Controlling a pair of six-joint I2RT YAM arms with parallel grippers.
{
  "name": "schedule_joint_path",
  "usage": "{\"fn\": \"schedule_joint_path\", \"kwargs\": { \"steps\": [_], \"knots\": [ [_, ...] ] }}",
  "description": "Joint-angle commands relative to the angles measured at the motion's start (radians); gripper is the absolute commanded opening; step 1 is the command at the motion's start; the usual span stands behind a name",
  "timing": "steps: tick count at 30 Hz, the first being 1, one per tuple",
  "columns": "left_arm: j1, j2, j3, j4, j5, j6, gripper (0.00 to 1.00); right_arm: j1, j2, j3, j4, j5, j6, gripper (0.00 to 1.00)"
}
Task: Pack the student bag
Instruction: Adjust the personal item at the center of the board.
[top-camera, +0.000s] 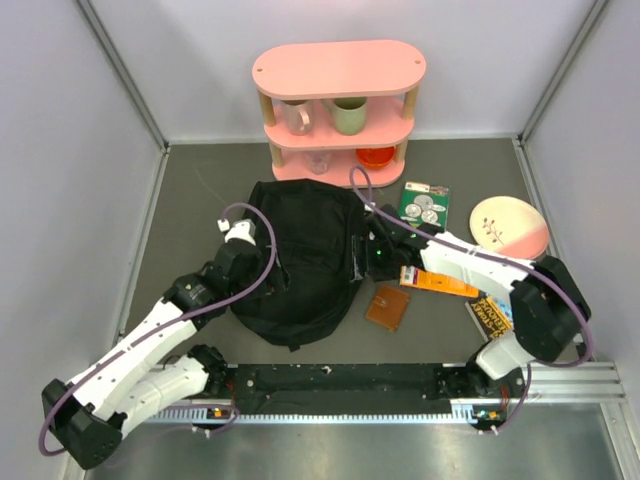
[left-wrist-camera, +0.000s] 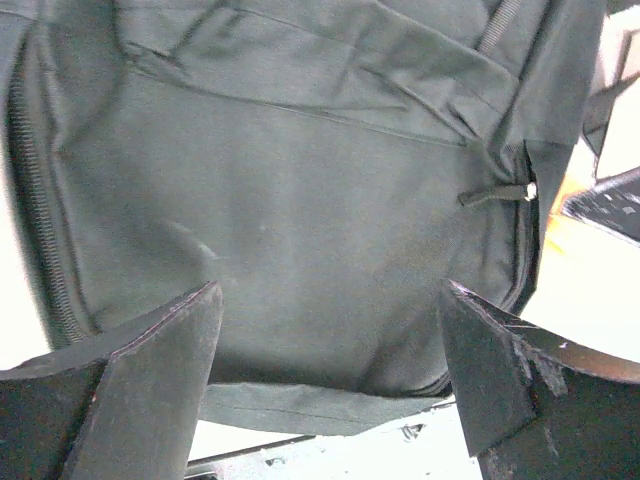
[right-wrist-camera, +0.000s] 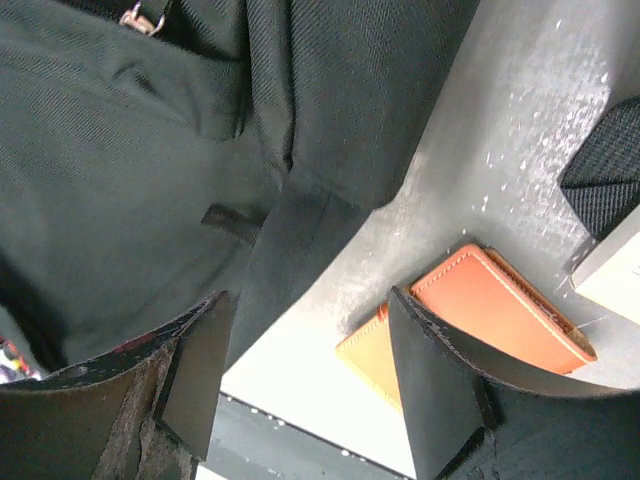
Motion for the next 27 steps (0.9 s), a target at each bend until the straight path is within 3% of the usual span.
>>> {"fn": "schedule_joint_path", "kwargs": {
  "steps": [1,4,10,11,13,14,24,27],
  "knots": [
    [-0.056,0.043,0.017,0.071,0.021,0.016,0.91,0.029,0.086,0.112,0.015,0.070,-0.010,0.63],
    [-0.093,0.081,0.026,0.102,0.018,0.011,0.91,0.030,0.120,0.143,-0.001,0.070,-0.016,0.61],
    [-0.142,0.152,0.059,0.139,0.031,0.011,0.91,0.029,0.146,0.091,-0.004,0.152,-0.024,0.43],
    [-0.145,0.158,0.057,0.148,0.037,0.010,0.91,0.030,0.146,0.074,0.005,0.152,-0.023,0.31],
    [-0.161,0.183,0.057,0.188,0.054,0.011,0.91,0.030,0.132,0.025,0.036,0.152,-0.016,0.19],
    [-0.170,0.192,0.059,0.199,0.059,0.016,0.91,0.029,0.123,-0.009,0.045,0.150,-0.015,0.01],
    [-0.240,0.396,0.118,0.335,0.073,0.114,0.92,0.019,-0.004,-0.227,0.222,0.142,0.053,0.00],
    [-0.239,0.440,0.117,0.409,0.055,0.203,0.94,0.016,-0.081,-0.264,0.268,0.118,0.048,0.08]
  ]
}}
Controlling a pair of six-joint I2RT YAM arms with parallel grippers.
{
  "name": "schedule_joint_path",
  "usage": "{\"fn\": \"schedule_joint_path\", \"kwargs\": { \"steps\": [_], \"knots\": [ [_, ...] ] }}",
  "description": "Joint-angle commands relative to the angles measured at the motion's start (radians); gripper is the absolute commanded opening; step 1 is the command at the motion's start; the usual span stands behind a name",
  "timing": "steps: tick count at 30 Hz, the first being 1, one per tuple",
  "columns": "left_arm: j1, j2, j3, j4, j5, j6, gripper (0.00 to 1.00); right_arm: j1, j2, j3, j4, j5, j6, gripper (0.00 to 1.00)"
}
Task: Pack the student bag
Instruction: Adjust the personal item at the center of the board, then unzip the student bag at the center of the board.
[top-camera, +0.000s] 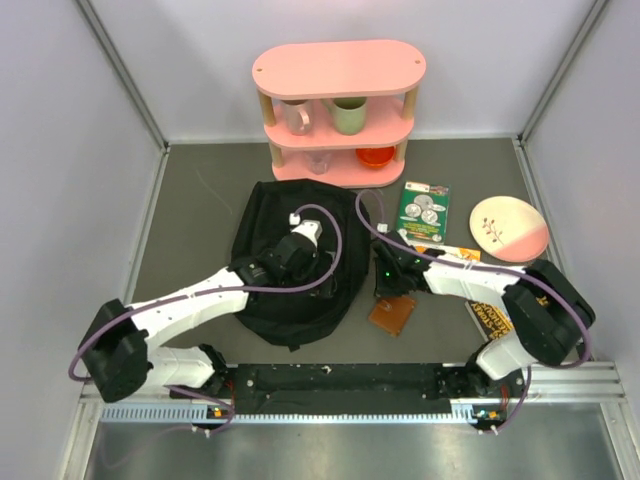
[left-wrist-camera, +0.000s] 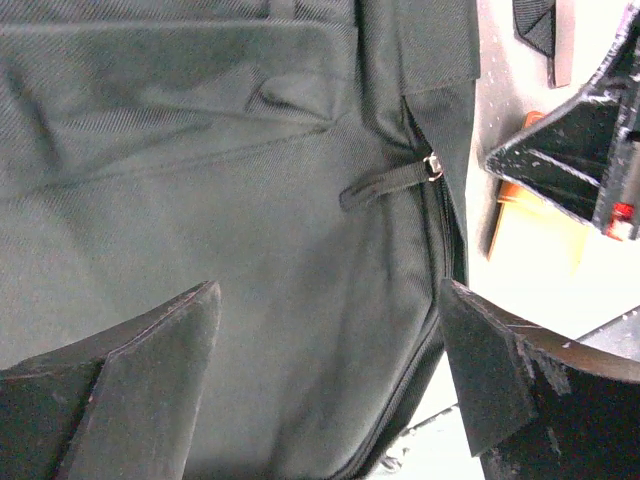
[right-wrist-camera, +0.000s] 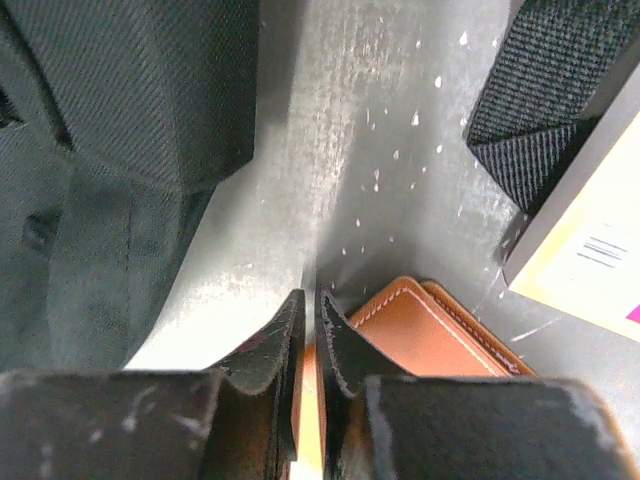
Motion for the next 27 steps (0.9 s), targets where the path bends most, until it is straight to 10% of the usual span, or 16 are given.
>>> {"fn": "schedule_joint_path", "kwargs": {
  "steps": [1,8,17,27],
  "knots": [
    [-0.005,0.050,0.039,0.162,-0.024,0.178,0.94,-0.005,-0.125,-0.048,0.120,-0.035,0.014,0.13],
    [0.002,0.212,0.089,0.278,0.079,0.352,0.89,-0.074,-0.341,-0.071,0.103,-0.036,0.037,0.22],
    [0.066,0.284,0.066,0.369,0.301,0.442,0.57,-0.137,-0.513,-0.047,0.019,-0.108,0.015,0.26],
    [0.108,0.396,0.123,0.327,0.505,0.493,0.58,-0.137,-0.501,-0.027,-0.003,-0.115,0.014,0.26]
  ]
}}
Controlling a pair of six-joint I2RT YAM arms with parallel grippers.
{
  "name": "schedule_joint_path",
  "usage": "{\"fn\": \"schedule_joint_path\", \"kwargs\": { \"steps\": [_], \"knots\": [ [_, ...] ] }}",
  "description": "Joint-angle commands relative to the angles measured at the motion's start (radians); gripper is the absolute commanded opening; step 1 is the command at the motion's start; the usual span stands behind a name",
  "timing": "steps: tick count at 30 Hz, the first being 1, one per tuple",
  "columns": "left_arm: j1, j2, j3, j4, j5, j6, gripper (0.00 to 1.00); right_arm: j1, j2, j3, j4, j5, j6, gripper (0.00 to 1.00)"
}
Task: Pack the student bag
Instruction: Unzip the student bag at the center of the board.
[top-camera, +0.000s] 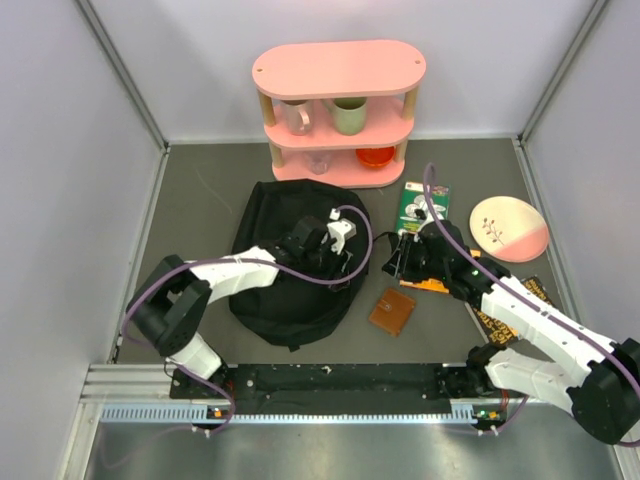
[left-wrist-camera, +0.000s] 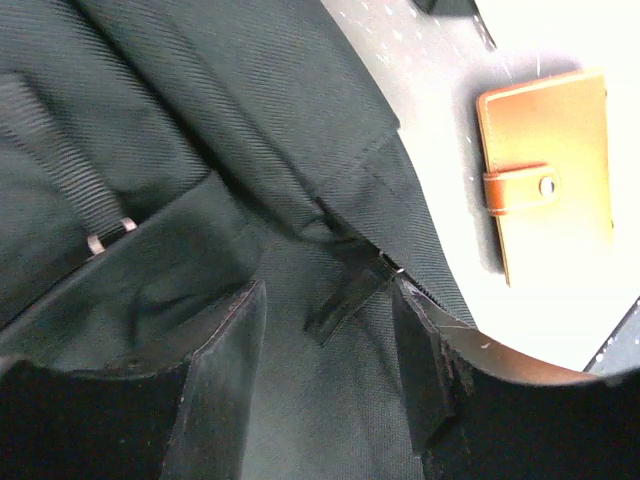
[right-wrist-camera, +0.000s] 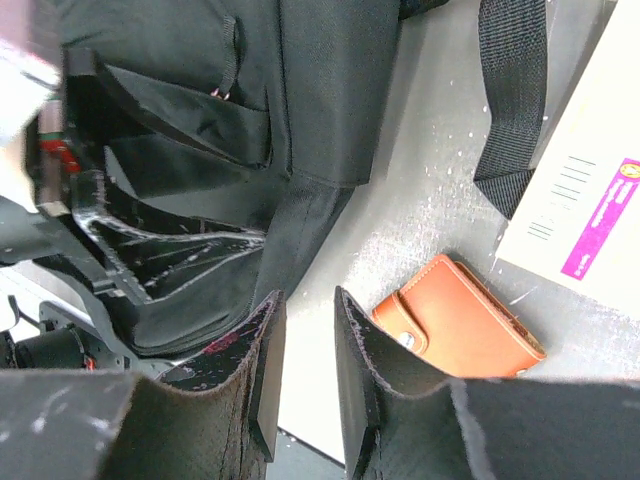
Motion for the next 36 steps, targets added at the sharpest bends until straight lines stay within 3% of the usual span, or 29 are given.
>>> {"fn": "schedule_joint_path", "kwargs": {
  "steps": [1,8,16,27,30,31,36],
  "knots": [
    [-0.002,0.071,0.059,-0.001,0.144,0.048,0.58,-0.005,0.002,0.044,0.000,-0.010,-0.006,0.26],
    [-0.002,0.104,0.065,-0.001,0.139,0.050,0.67,-0.007,0.005,0.041,0.000,-0.012,-0.005,0.27],
    [0.002,0.154,0.079,-0.015,0.148,0.039,0.64,-0.005,0.028,0.041,0.000,-0.012,-0.003,0.27],
    [0.001,0.162,0.027,0.020,0.188,0.001,0.24,-0.007,0.034,0.040,0.000,0.004,0.014,0.28],
    [0.001,0.151,0.015,0.031,0.196,-0.013,0.09,-0.007,0.034,0.033,-0.002,0.010,0.015,0.28],
    [0.001,0.148,0.016,0.032,0.205,-0.016,0.00,-0.007,0.032,0.032,-0.002,0.011,0.018,0.28],
    [0.001,0.072,0.007,0.029,0.198,-0.056,0.00,-0.038,0.066,0.029,0.003,-0.015,0.038,0.28]
  ]
}}
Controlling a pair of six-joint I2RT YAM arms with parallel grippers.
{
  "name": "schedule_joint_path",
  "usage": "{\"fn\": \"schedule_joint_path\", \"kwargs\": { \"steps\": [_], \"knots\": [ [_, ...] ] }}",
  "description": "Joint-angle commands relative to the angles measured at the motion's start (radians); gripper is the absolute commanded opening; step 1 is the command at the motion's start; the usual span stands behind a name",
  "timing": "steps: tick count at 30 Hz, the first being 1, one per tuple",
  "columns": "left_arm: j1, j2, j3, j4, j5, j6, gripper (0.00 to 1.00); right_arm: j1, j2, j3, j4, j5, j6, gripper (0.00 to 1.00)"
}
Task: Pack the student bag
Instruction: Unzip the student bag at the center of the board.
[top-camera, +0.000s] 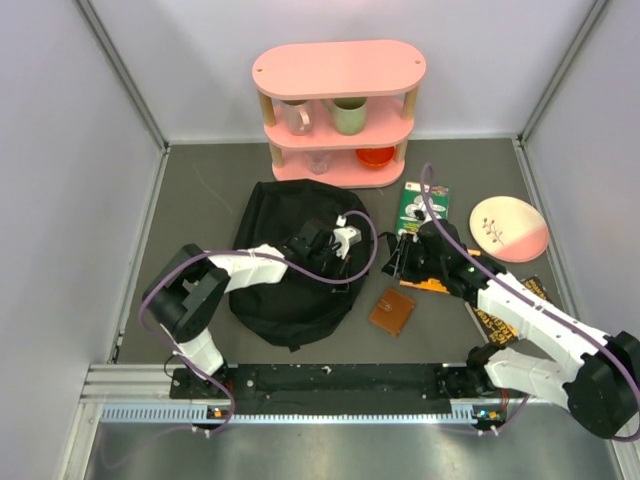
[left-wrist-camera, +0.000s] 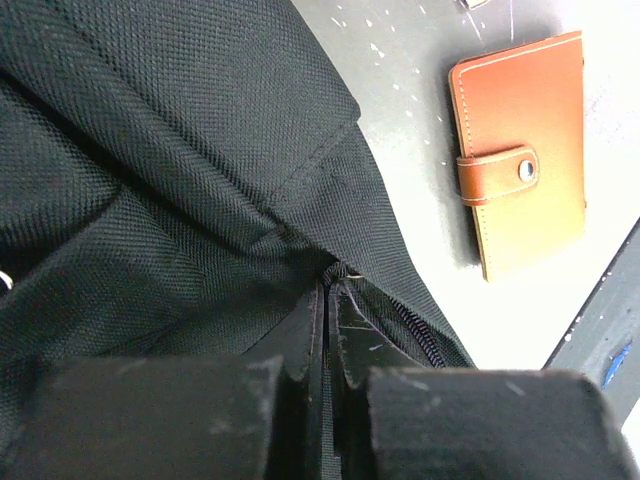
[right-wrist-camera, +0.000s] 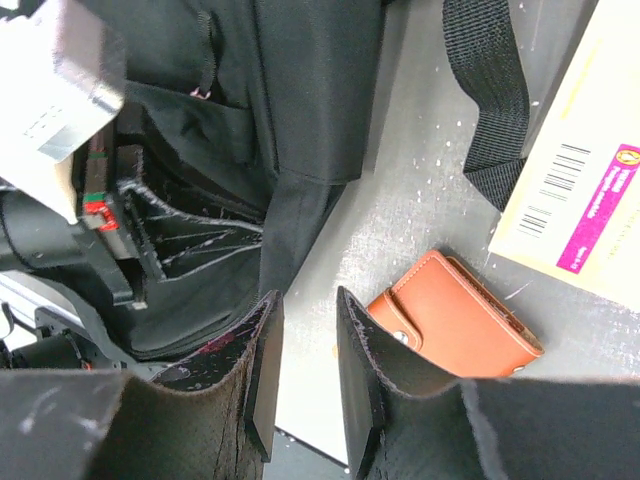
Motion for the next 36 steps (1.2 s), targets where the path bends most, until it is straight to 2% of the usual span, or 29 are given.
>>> {"fn": "schedule_joint_path", "kwargs": {
  "steps": [1,3,4,5,8,13,20,28,29,30,32,33,36],
  "knots": [
    [-0.003,-0.083,-0.026,0.012,0.018,-0.051,0.00,-0.046,0.044,0.032,0.015,-0.021,0.027,0.28],
    [-0.003,-0.129,-0.026,0.011,0.013,-0.063,0.00,-0.052,0.084,0.055,0.029,-0.055,0.026,0.31],
    [-0.003,-0.143,-0.026,0.009,0.010,-0.080,0.00,-0.053,0.098,0.066,0.032,-0.063,0.023,0.52],
    [-0.003,-0.166,-0.026,0.009,0.016,-0.083,0.00,-0.055,0.114,0.093,0.035,-0.070,0.023,0.59],
    [-0.003,-0.200,-0.027,0.005,0.020,-0.107,0.00,-0.056,0.183,0.142,0.063,-0.101,0.024,0.68],
    [-0.005,-0.260,-0.052,0.002,0.011,-0.132,0.00,-0.056,0.304,0.208,0.097,-0.127,0.044,0.76],
    [-0.005,-0.295,-0.081,-0.009,-0.009,-0.153,0.00,-0.056,0.484,0.276,0.156,-0.173,0.064,0.78],
    [-0.006,-0.317,-0.119,0.016,0.004,-0.187,0.00,-0.058,0.602,0.308,0.246,-0.221,0.079,0.82],
    [-0.006,-0.318,-0.127,0.020,0.005,-0.189,0.00,-0.058,0.615,0.311,0.252,-0.222,0.079,0.81],
    [-0.006,-0.324,-0.128,0.023,0.007,-0.193,0.00,-0.056,0.627,0.313,0.259,-0.225,0.081,0.70],
    [-0.006,-0.337,-0.130,0.022,0.002,-0.195,0.00,-0.056,0.632,0.299,0.310,-0.244,0.090,0.55],
    [-0.006,-0.338,-0.132,0.020,-0.001,-0.198,0.00,-0.058,0.630,0.293,0.322,-0.242,0.099,0.35],
    [-0.008,-0.357,-0.138,0.011,-0.009,-0.216,0.00,-0.063,0.621,0.283,0.347,-0.231,0.101,0.00]
  ]
}}
